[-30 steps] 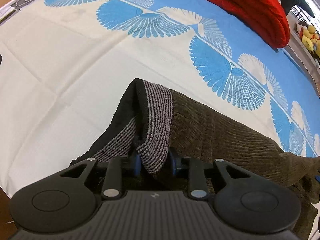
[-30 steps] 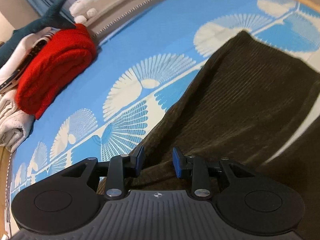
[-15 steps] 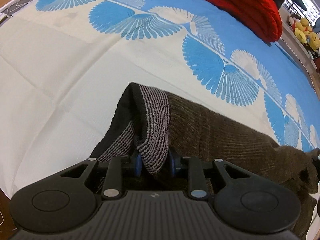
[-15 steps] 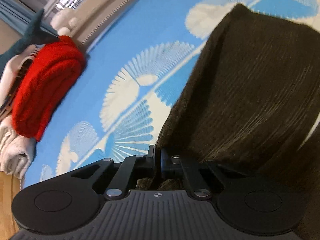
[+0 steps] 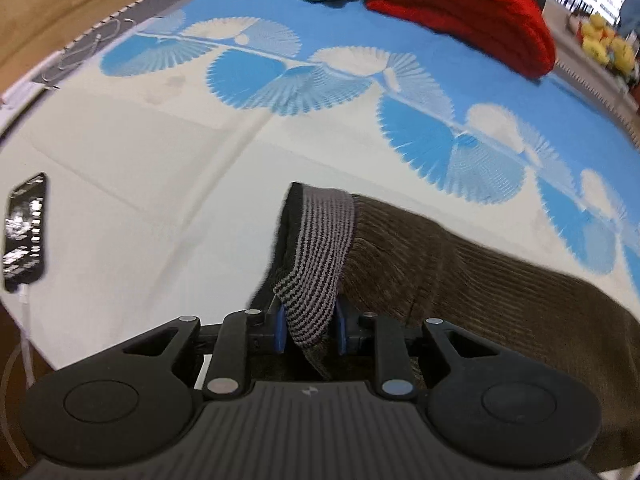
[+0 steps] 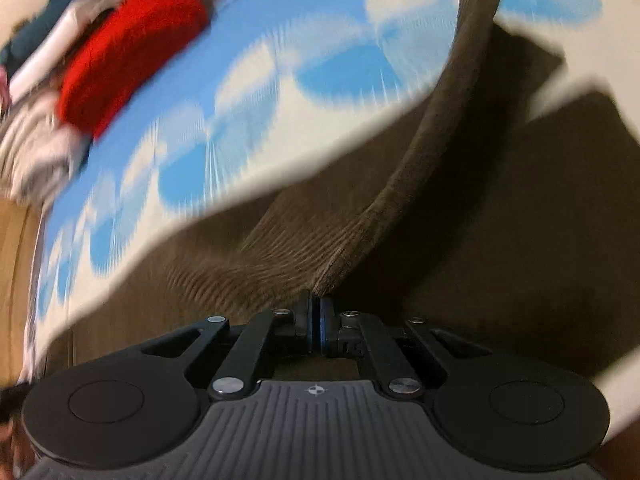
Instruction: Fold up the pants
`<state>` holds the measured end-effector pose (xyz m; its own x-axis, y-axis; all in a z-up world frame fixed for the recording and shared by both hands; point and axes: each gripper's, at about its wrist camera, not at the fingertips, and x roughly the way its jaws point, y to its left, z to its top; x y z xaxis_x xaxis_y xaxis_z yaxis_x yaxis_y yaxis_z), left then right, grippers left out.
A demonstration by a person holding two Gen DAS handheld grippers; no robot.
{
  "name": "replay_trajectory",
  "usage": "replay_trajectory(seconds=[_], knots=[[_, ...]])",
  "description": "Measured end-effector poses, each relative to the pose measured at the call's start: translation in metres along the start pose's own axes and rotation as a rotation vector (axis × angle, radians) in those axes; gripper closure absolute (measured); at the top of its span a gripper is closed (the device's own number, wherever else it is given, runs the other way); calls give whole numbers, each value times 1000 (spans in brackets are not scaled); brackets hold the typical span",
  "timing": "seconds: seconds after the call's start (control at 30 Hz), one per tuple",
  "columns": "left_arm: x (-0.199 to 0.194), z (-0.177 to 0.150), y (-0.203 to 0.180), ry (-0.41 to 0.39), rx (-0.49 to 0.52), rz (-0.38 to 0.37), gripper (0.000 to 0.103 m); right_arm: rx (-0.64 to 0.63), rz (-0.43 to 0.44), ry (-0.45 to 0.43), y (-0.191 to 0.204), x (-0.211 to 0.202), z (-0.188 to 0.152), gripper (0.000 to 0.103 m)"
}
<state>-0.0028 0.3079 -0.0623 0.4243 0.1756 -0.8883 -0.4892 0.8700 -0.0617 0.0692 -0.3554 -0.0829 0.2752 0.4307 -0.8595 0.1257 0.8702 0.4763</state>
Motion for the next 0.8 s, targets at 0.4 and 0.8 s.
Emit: replay_trajectory(seconds=[0.4, 0.8], knots=[[26, -4, 12, 124, -40, 11, 68, 480, -164, -379, -151, -72, 34, 89], [53, -2, 8, 229, -89, -18, 41, 659, -199, -451, -203, -46, 55, 60]])
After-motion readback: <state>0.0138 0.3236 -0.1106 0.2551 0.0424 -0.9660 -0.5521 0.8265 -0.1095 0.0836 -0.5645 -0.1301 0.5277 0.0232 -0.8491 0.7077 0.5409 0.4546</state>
